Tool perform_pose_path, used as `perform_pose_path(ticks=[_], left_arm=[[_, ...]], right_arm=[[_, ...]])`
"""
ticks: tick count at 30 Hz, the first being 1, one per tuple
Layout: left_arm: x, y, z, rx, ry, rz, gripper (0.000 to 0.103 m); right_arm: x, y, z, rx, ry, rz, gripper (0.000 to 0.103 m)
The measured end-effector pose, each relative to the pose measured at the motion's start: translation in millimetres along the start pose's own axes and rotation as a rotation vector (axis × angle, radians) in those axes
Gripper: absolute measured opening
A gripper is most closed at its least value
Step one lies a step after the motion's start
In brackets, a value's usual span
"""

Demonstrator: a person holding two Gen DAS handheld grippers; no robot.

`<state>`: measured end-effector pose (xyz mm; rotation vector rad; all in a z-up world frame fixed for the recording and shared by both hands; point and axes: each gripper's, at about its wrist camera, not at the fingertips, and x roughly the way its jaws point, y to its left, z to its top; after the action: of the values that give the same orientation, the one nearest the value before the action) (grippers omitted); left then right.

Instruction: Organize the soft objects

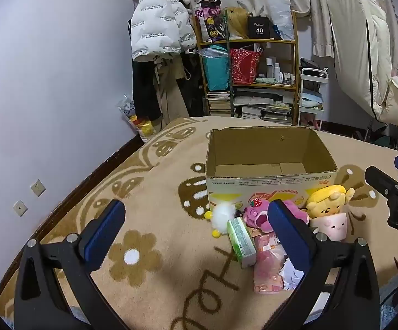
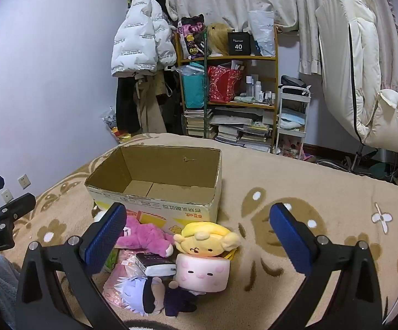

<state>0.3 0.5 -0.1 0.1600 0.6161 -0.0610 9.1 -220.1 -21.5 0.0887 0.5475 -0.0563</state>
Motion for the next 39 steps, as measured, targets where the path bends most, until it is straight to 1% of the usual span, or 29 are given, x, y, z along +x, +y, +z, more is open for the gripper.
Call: perform_pose_path(ticks=[39], left_arm=[[-1.3,0.0,2.2,0.013,-0.011,0.014,0.103]], right_arm=[[2.0,-0.1,-1.3,0.002,0.005,0.000,0.103]])
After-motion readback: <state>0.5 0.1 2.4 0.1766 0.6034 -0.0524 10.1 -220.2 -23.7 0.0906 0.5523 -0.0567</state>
